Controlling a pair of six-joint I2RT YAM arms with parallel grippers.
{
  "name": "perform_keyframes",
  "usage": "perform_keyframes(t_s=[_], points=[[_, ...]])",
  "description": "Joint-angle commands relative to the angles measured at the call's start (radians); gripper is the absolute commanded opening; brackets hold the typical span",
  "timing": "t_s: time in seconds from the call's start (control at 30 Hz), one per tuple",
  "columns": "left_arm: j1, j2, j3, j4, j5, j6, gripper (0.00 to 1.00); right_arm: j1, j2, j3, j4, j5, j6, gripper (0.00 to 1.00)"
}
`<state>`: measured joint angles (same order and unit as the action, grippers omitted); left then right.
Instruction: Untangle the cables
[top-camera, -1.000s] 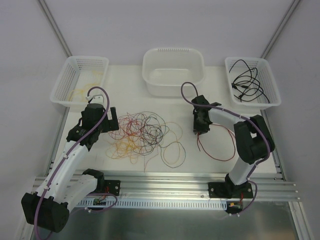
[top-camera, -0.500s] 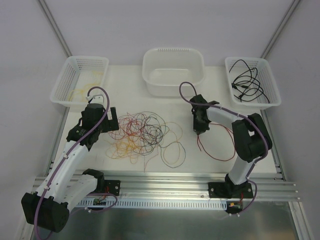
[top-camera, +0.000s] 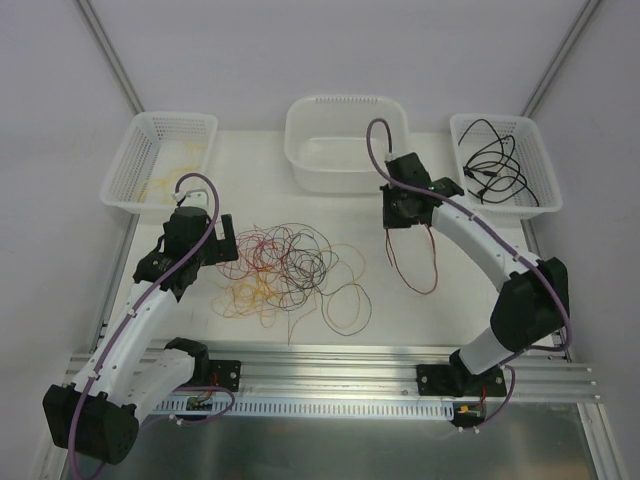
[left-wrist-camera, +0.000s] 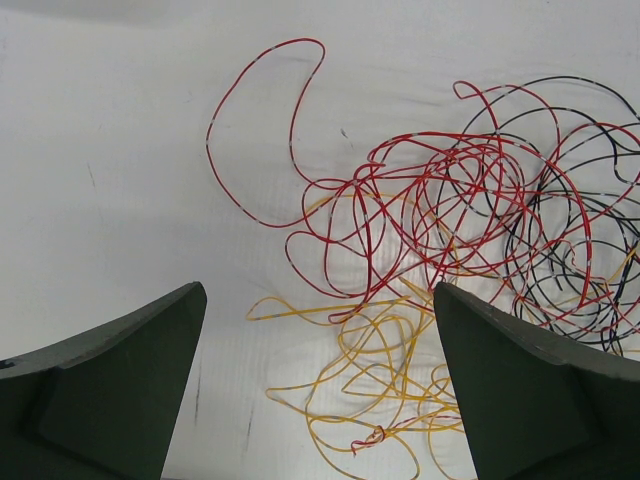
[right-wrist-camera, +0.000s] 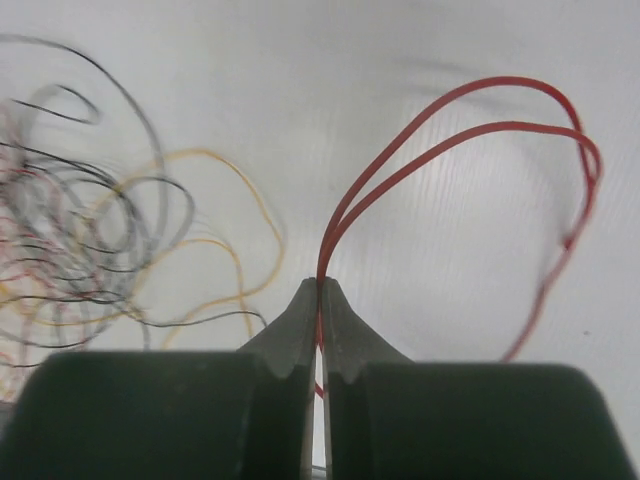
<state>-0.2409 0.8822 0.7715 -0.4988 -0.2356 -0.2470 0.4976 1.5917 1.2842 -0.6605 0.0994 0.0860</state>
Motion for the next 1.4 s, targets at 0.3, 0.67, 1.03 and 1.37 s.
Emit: perform_keyframes(t_s=[0.3, 0.67, 1.03, 1.37], points=[[0.003, 0.0, 0.0, 0.013, 0.032, 0.003, 0.99, -0.001, 0.022, 0.665, -0.047, -0.09, -0.293, 0.01], [0.003, 0.034, 0.0, 0.011, 0.038, 0.008, 0.99, -0.011, 0.257, 0.972, 0.245, -0.132, -0.44, 0.01], [0.003, 0.05, 0.002, 0.011, 0.051, 0.008, 0.99, -0.077, 0.588, 0.968, 0.303, -0.175, -0.459, 0.21], [0.005, 0.046, 0.0, 0.011, 0.062, 0.006, 0.99, -0.085, 0.461, 0.842, 0.279, -0.198, -0.434, 0.75]])
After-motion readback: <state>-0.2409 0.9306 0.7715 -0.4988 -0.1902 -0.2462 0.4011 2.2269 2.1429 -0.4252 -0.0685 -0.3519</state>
